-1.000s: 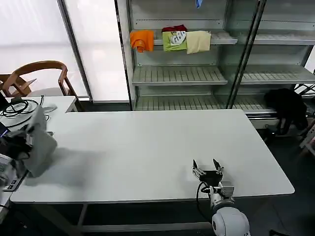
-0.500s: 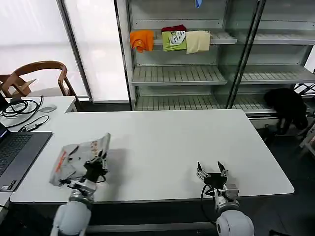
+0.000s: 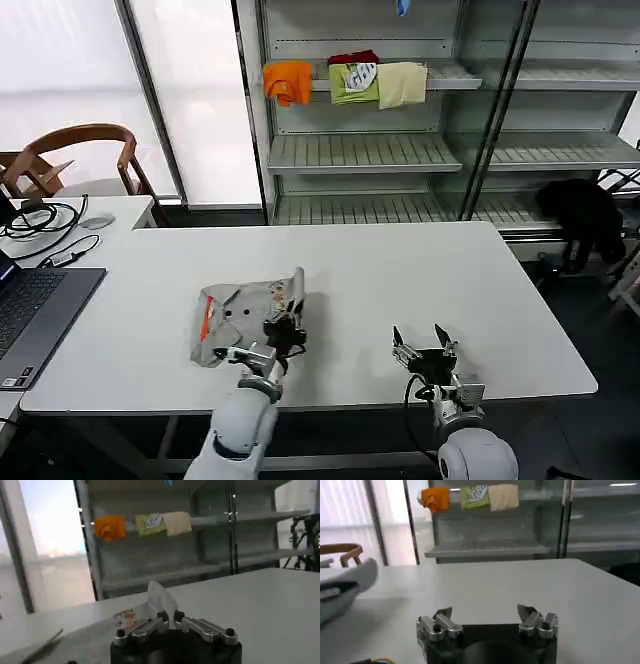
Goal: Fold and organize the clothes.
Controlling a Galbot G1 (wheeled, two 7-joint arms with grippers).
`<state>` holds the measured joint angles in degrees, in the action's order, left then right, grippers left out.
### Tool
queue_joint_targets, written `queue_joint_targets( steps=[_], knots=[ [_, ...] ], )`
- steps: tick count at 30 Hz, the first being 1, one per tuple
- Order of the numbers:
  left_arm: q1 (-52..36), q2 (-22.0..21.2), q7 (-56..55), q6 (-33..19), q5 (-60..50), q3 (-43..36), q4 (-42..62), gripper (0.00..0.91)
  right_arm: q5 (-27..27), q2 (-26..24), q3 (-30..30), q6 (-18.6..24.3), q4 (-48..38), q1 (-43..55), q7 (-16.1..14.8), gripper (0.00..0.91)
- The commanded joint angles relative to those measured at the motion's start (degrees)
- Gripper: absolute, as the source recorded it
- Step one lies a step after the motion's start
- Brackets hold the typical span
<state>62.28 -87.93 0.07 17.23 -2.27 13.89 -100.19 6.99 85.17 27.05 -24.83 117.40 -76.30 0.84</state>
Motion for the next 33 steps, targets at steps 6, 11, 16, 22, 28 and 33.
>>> queue_joint_targets(
  steps=[6,11,16,22,28,33],
  knots=[
    [-0.55,-5.42,-4.82,-0.87,8.52,-5.56,-3.46,0.907,4.06,5.07,-5.70,-5.38,-0.12,4.43,0.96,0.907],
    [0.66,-1.67,-4.86,-0.70,11.86,-2.12,-10.70,0.907,12.31,8.15,-10.50,-6.45,-3.78,8.22,3.52,0.907],
    [1.65,3.87,-2.80,-0.39,12.67,7.12,-13.37,0.907,23.16,9.73,-13.99,-8.15,-10.53,12.61,7.64,0.907],
    [3.33,7.51,-1.12,1.06,18.40,17.18,-15.26,0.907,26.17,9.83,-16.11,-8.30,-15.79,15.09,10.80,0.514],
    [5.08,9.31,-0.76,1.79,21.42,21.58,-15.49,0.907,26.33,9.83,-15.82,-8.27,-16.83,15.06,12.72,0.000],
    [6.24,9.25,-0.44,1.70,21.72,22.64,-14.54,0.907,26.66,9.83,-15.44,-8.28,-15.00,14.31,12.84,0.000]
  ],
)
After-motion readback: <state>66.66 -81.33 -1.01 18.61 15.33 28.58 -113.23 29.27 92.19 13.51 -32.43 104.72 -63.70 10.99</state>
